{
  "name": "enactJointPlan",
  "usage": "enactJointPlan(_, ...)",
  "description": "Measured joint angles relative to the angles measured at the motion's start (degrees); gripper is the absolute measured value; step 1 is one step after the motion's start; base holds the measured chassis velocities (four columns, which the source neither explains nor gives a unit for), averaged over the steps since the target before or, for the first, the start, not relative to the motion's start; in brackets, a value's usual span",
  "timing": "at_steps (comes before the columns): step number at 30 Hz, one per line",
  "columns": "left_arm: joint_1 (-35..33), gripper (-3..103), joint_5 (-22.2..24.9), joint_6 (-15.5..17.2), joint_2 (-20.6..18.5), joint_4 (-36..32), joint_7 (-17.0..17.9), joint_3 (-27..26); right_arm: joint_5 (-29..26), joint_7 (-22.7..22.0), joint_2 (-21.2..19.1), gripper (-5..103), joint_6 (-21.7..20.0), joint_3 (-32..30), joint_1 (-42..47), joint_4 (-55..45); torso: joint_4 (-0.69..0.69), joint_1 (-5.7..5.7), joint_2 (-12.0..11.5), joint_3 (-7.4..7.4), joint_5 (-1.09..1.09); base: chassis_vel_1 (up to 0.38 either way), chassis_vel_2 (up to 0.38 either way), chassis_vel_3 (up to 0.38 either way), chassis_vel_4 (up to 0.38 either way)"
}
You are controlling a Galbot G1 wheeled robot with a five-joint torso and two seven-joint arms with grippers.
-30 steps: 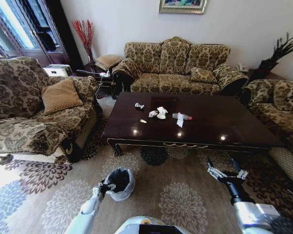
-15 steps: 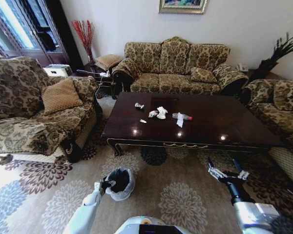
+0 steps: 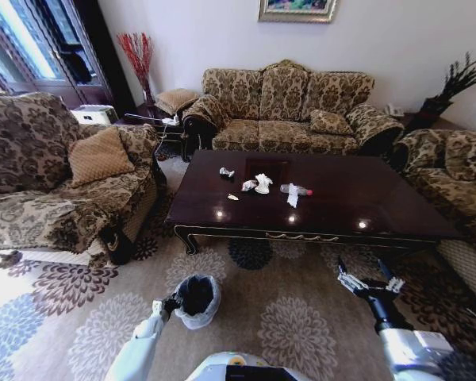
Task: Move to the front of the table and place the trash on the table into the trash bin.
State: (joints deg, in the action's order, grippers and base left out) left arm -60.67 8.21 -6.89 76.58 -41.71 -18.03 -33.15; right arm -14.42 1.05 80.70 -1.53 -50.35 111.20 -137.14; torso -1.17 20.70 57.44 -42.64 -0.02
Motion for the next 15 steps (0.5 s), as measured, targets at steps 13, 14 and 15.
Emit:
enactJointPlan(13, -3.6, 3, 1.9, -1.7, -0.6, -6.0, 0.8, -1.4, 0.5, 0.0, -0.3, 100, -0.9, 1.0, -0.8, -0.6, 0.01, 0.0, 0.0, -0.01, 0.02, 0.0, 0.0, 0.0, 0.0)
enactJointPlan(14, -5.5, 3, 3.5, -1.2, -1.0, -9.3, 0.9, -1.6, 0.5, 0.0, -0.5, 100, -1.2, 1.1, -1.0, -0.6, 0.0, 0.0, 0.0, -0.01, 0.02, 0.0, 0.0, 0.0, 0.0)
enactJointPlan(15, -7.5, 3, 5.3, -0.5, -1.3, -13.9, 1.3, -1.9, 0.5, -0.1, -0.8, 100, -1.6, 1.2, -1.3, -0.7, -0.01, 0.0, 0.0, -0.01, -0.04, 0.0, 0.0, 0.0, 0.0)
